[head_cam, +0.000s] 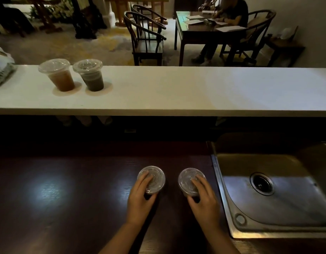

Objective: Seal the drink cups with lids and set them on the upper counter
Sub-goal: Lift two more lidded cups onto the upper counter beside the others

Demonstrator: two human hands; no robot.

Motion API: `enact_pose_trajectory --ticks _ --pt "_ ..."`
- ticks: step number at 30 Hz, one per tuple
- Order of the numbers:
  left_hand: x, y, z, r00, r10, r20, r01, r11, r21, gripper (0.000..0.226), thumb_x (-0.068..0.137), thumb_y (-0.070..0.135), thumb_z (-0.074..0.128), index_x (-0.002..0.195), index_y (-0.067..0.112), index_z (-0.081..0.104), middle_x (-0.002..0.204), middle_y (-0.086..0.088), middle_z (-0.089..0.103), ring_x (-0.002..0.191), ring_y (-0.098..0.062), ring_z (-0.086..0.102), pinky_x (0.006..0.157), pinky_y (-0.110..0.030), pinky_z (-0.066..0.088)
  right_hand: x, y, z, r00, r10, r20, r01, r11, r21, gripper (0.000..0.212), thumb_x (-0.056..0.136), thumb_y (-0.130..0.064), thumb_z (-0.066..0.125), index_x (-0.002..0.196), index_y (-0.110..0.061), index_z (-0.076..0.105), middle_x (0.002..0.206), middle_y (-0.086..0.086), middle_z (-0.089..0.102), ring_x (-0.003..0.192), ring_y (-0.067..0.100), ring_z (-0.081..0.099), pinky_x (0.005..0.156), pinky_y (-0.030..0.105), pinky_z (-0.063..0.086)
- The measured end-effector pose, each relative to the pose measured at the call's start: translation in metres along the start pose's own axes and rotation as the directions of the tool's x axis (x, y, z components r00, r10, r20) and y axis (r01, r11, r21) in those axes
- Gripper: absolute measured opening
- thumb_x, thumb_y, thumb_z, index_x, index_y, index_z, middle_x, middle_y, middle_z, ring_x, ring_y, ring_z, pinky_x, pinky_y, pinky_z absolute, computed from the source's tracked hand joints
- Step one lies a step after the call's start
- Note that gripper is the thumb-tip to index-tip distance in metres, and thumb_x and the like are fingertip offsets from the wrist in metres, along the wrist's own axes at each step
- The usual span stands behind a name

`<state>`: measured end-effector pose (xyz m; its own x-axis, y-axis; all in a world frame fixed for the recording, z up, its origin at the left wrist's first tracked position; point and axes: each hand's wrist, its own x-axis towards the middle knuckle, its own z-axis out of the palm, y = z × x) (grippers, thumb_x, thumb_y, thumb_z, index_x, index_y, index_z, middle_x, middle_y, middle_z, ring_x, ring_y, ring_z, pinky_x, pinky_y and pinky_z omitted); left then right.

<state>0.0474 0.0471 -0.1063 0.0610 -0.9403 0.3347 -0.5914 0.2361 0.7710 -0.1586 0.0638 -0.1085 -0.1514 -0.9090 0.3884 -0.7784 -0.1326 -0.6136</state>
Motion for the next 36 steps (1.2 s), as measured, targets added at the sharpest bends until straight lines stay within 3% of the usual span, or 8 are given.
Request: enact_pose_trajectory --ticks 6,10,14,18,22,27,31,36 --pt "0.01 0.011 -0.034 0.999 -0.037 -0.023 0.035 0.997 -0.075 0.069 0.066 0.012 0.083 0.121 0.037 0.05 0.129 0.024 0.051 0.116 0.0 0.052 0.095 -0.029 0.047 0.016 -0.036 0.003 0.995 -0.076 -0.063 0.083 0.989 0.124 0.071 0.055 -0.001 0.085 0.118 -0.018 0.059 0.127 -0.001 0.054 0.116 0.014 0.049 0.09 0.032 0.046" --pt "0.037 0.03 -0.06 0.99 0.087 -0.108 -0.099 0.989 -0.109 0.044 0.069 0.03 0.073 0.108 0.029 0.054 0.131 0.032 0.047 0.116 -0.002 0.052 0.095 -0.023 0.045 0.048 -0.074 0.0 0.984 -0.129 -0.119 0.154 0.962 0.226 0.067 0.057 -0.003 0.085 0.118 -0.018 0.061 0.13 -0.001 0.054 0.118 0.02 0.053 0.094 0.032 0.046" --pt "0.085 0.054 -0.095 0.95 0.244 -0.194 -0.268 0.957 -0.109 0.037 0.07 0.025 0.072 0.102 0.022 0.054 0.131 0.021 0.051 0.119 -0.004 0.051 0.098 -0.018 0.039 0.099 -0.119 -0.015 0.953 -0.244 -0.181 0.284 0.925 0.251 0.054 0.063 -0.009 0.08 0.115 -0.014 0.064 0.129 0.002 0.056 0.119 0.017 0.052 0.098 0.033 0.044" --pt "0.143 0.08 -0.133 0.906 0.339 -0.253 -0.359 0.932 -0.039 0.045 0.065 0.01 0.083 0.102 0.008 0.058 0.126 -0.006 0.058 0.12 -0.008 0.051 0.1 -0.021 0.04 0.156 -0.164 -0.029 0.93 -0.275 -0.245 0.338 0.901 0.271 0.045 0.071 -0.032 0.069 0.112 -0.014 0.066 0.126 0.003 0.058 0.118 0.013 0.051 0.098 0.029 0.044" --pt "0.194 0.099 -0.163 0.887 0.396 -0.239 -0.396 0.917 0.052 0.047 0.066 0.018 0.08 0.107 0.015 0.056 0.124 0.001 0.057 0.114 -0.012 0.054 0.093 -0.02 0.046 0.21 -0.194 -0.033 0.919 -0.324 -0.226 0.377 0.89 0.257 0.053 0.069 -0.025 0.078 0.119 -0.018 0.06 0.128 0.001 0.055 0.117 0.015 0.051 0.085 0.039 0.054" --pt "0.243 0.094 -0.171 0.873 0.422 -0.242 -0.406 0.906 0.118 0.05 0.065 0.014 0.082 0.108 0.015 0.058 0.128 -0.003 0.056 0.119 -0.014 0.05 0.086 -0.038 0.054 0.258 -0.217 -0.025 0.933 -0.294 -0.206 0.342 0.904 0.256 0.055 0.069 -0.023 0.08 0.12 -0.021 0.058 0.127 -0.001 0.056 0.109 0.006 0.048 0.082 0.035 0.055" --pt "0.266 0.08 -0.162 0.885 0.355 -0.302 -0.346 0.935 0.084 0.05 0.061 0.01 0.084 0.106 0.012 0.063 0.124 0.002 0.054 0.116 -0.007 0.047 0.09 -0.034 0.051 0.283 -0.219 -0.008 0.953 -0.264 -0.149 0.292 0.93 0.224 0.055 0.07 -0.024 0.079 0.121 -0.022 0.058 0.127 -0.002 0.055 0.11 0.013 0.052 0.082 0.037 0.055" --pt "0.288 0.057 -0.139 0.919 0.302 -0.255 -0.286 0.953 0.099 0.051 0.063 0.008 0.084 0.109 0.014 0.062 0.13 0.001 0.053 0.12 -0.017 0.049 0.093 -0.037 0.05 0.303 -0.207 0.015 0.982 -0.177 -0.064 0.186 0.963 0.196 0.056 0.074 -0.029 0.077 0.125 -0.024 0.055 0.134 -0.005 0.051 0.116 0.013 0.049 0.088 0.024 0.044"
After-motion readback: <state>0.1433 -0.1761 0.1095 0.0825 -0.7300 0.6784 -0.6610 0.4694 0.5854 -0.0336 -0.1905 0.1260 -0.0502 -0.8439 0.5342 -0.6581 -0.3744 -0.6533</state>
